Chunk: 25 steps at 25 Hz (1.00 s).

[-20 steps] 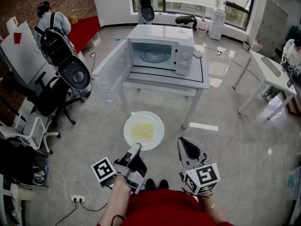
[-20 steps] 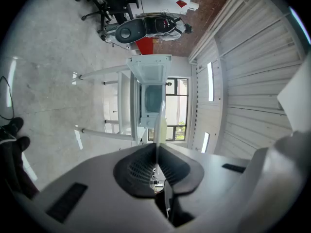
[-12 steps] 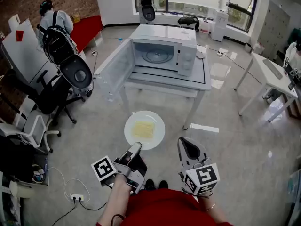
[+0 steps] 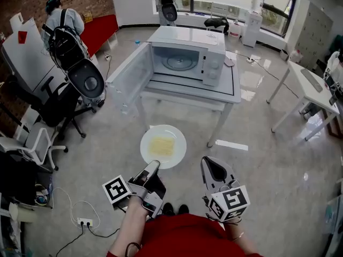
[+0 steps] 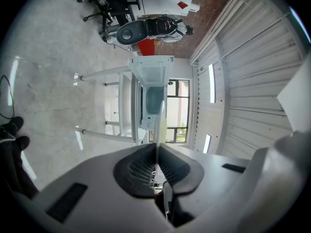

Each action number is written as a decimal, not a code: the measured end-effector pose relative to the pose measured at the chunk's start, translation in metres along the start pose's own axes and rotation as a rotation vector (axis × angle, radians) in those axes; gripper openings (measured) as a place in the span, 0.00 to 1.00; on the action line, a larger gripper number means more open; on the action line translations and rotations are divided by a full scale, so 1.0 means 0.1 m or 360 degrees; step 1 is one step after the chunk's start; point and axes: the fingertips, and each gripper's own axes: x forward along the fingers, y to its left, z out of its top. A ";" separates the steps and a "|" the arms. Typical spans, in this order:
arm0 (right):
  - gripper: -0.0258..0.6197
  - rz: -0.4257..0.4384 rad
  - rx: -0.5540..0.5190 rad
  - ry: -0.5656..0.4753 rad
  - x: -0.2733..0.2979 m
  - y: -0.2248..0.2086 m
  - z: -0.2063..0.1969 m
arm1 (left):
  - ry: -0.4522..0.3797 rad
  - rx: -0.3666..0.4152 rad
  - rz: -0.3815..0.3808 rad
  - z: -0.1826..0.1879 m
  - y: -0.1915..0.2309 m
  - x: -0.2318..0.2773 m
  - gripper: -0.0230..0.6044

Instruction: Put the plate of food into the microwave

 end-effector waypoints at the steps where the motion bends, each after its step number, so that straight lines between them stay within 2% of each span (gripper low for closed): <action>1: 0.06 0.0004 0.0002 -0.0003 -0.01 -0.02 0.00 | -0.0003 0.0003 0.0001 0.00 0.00 0.02 0.07; 12: 0.06 0.0028 -0.0057 -0.0038 0.05 -0.34 0.09 | -0.0029 0.0064 -0.0032 0.03 -0.11 0.42 0.07; 17: 0.06 0.0029 -0.0043 -0.0041 0.37 -0.41 0.13 | -0.0030 0.0063 -0.0010 0.32 -0.09 0.69 0.07; 22: 0.06 0.0019 -0.0036 -0.0004 0.85 -0.72 0.13 | -0.0002 0.0056 0.0018 0.59 0.01 1.19 0.07; 25: 0.06 0.0018 -0.0053 -0.0005 1.26 -0.90 0.26 | 0.0019 0.0054 0.0016 0.84 -0.02 1.55 0.07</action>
